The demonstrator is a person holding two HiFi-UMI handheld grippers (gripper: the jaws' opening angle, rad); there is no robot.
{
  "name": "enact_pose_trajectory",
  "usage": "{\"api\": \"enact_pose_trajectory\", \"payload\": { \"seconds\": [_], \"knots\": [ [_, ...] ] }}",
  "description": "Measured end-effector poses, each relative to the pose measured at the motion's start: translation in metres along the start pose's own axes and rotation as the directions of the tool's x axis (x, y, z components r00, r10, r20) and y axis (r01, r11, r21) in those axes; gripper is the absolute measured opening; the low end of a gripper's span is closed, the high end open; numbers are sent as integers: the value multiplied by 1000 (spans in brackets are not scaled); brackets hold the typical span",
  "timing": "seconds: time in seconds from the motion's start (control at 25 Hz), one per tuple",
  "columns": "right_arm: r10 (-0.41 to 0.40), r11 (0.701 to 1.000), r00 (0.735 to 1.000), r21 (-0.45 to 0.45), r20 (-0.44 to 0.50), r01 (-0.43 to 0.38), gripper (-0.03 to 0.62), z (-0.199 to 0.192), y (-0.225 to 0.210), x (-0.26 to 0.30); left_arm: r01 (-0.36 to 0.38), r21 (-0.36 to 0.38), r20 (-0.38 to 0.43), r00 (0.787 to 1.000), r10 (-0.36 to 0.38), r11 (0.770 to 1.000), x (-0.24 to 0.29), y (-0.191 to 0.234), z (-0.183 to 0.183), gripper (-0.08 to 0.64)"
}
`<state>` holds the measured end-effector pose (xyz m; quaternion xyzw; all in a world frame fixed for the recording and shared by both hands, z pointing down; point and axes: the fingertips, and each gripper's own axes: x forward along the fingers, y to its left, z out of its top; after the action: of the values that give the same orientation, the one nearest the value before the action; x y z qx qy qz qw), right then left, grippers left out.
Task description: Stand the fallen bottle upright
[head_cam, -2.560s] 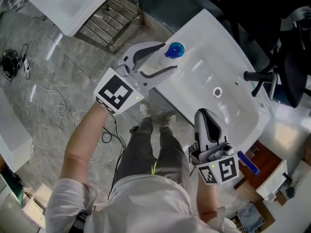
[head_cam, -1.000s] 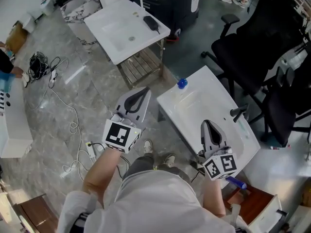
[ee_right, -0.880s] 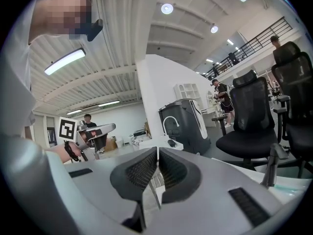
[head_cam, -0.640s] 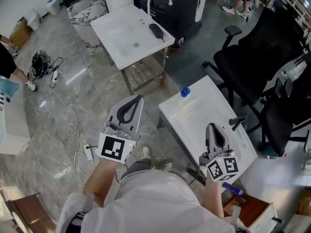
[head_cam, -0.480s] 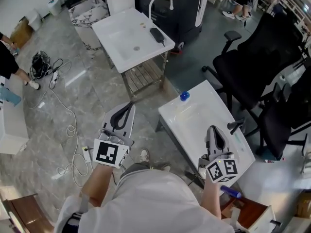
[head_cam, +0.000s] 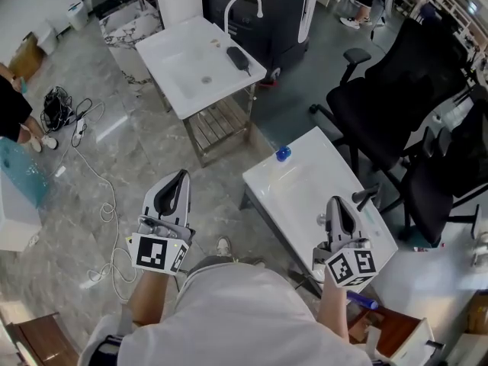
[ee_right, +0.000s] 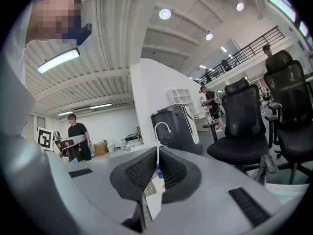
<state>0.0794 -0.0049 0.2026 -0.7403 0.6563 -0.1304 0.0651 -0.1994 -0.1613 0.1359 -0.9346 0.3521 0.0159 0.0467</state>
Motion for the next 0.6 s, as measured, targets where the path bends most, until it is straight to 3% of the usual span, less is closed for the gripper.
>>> {"api": "enact_pose_trajectory", "payload": {
  "seconds": [0.32,0.6],
  "knots": [
    [-25,999,1000,-26,10,25,38,4,-3,7,0,10,14,1000,0,1000,14,1,-3,17],
    [-25,998,999,-51,30,27,38,11,5,19,-5,-9,-20,1000,4,1000,18,10,-19,17]
  ]
}}
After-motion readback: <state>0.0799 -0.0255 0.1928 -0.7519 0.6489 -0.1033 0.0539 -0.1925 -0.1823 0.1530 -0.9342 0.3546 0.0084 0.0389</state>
